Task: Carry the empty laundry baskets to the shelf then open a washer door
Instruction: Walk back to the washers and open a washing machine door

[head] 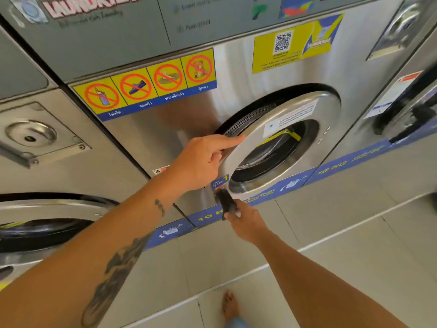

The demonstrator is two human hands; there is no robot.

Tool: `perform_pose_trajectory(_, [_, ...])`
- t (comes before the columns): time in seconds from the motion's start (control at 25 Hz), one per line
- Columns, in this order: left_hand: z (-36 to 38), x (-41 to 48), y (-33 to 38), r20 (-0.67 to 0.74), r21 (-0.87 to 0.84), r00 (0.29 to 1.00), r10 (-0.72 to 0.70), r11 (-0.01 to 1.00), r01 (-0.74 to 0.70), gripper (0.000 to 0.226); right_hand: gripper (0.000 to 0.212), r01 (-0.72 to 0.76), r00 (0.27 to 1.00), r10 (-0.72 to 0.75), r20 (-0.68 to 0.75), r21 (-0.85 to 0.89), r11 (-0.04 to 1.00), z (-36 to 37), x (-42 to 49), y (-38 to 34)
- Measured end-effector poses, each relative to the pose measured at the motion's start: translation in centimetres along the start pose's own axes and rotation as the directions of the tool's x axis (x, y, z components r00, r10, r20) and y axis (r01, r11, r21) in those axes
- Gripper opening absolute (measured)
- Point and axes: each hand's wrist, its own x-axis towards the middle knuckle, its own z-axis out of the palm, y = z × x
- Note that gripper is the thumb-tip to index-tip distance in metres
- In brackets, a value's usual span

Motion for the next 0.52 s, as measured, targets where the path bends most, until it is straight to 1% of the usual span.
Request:
perform_pose_trajectory(0.12, [1.5,-1.5,1.8,0.014,0.006,0.998,0.058,0.998,-0.058,0.055,0.04,0.002,0.999,0.001,0.033,-0.109,0.994,-1.8,-2.2,1.9])
perform_pose_trajectory(0.2, [2.8,-2.6,3.8,0.008,0.078,0.994,0.111,0.991,-0.112,0.055,0.04,0.0,0.999,0.009,0.053,-0.17,0.985,-3.1,-4.1,3.2])
perform_pose_trajectory(0.24, [3.6,-3.2,4.8,-0.001,0.149,0.989,0.145,0.978,-0.143,0.054,0.04,0.007,0.998,0.004,0.058,-0.191,0.982,-3.7,-5.2,4.1])
perform_pose_trajectory(0.32, [5.0,-4.1,7.1,0.009,0.339,0.974,0.225,0.916,-0.215,0.053,0.042,0.007,0.998,0.005,0.06,-0.193,0.981,-5.2,-7.6,6.2])
perform_pose_trajectory(0.4, [6.4,-4.8,9.6,0.066,0.511,0.943,0.328,0.8,-0.314,0.052,0.045,-0.008,0.998,0.019,0.056,-0.182,0.983,-7.2,-10.4,8.7])
perform_pose_trajectory(0.44, [7.2,-5.1,10.9,0.105,0.567,0.926,0.362,0.743,-0.355,0.051,0.047,-0.008,0.998,0.02,0.061,-0.176,0.984,-8.2,-11.9,9.9])
perform_pose_trajectory(0.48, [8.1,-5.3,12.3,0.135,0.601,0.919,0.371,0.707,-0.374,0.05,0.05,-0.01,0.998,0.021,0.062,-0.168,0.986,-9.3,-13.4,10.9])
perform_pose_trajectory(0.52, [9.1,-5.4,13.7,0.15,0.621,0.921,0.359,0.691,-0.37,0.05,0.053,-0.008,0.998,0.017,0.055,-0.156,0.988,-10.5,-15.1,11.9])
